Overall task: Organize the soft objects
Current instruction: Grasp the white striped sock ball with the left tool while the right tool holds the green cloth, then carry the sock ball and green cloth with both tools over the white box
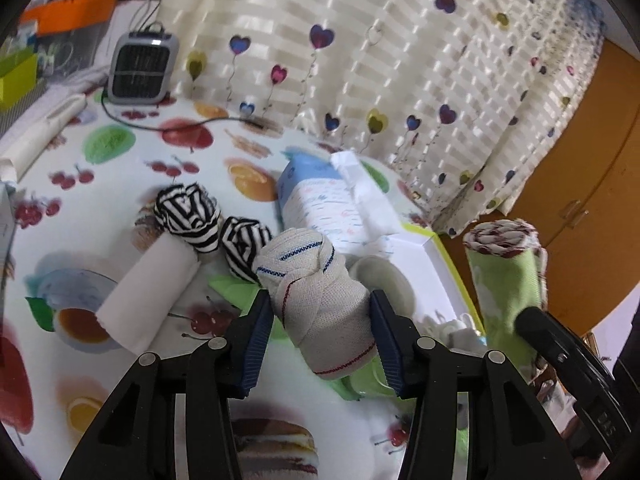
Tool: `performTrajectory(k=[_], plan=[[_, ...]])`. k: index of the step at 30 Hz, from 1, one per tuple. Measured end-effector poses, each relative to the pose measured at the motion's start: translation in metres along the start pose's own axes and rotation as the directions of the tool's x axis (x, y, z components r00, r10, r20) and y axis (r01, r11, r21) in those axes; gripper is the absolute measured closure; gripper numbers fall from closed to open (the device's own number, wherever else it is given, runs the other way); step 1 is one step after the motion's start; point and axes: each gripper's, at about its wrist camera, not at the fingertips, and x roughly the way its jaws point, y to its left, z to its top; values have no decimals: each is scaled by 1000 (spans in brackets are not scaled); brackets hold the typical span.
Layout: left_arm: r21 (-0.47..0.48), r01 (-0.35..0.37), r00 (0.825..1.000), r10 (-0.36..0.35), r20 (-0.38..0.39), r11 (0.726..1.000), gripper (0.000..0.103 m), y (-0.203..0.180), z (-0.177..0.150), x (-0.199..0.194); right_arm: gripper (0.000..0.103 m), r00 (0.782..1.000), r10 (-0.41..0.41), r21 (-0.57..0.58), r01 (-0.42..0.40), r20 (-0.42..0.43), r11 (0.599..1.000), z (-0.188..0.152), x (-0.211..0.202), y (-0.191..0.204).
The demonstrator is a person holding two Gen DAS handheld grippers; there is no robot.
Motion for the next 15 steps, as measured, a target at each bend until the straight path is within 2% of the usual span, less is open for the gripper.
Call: performTrajectory(k=[7,15], plan=[[79,52,997,-56,48,995,55,-25,-5,-31,83,999,-28,16,27,31,999,0,-19,-1],[170,94,992,-106,64,981,55,-55,-15,-50,83,996,-63,31,61,55,998,-3,-39,-3]])
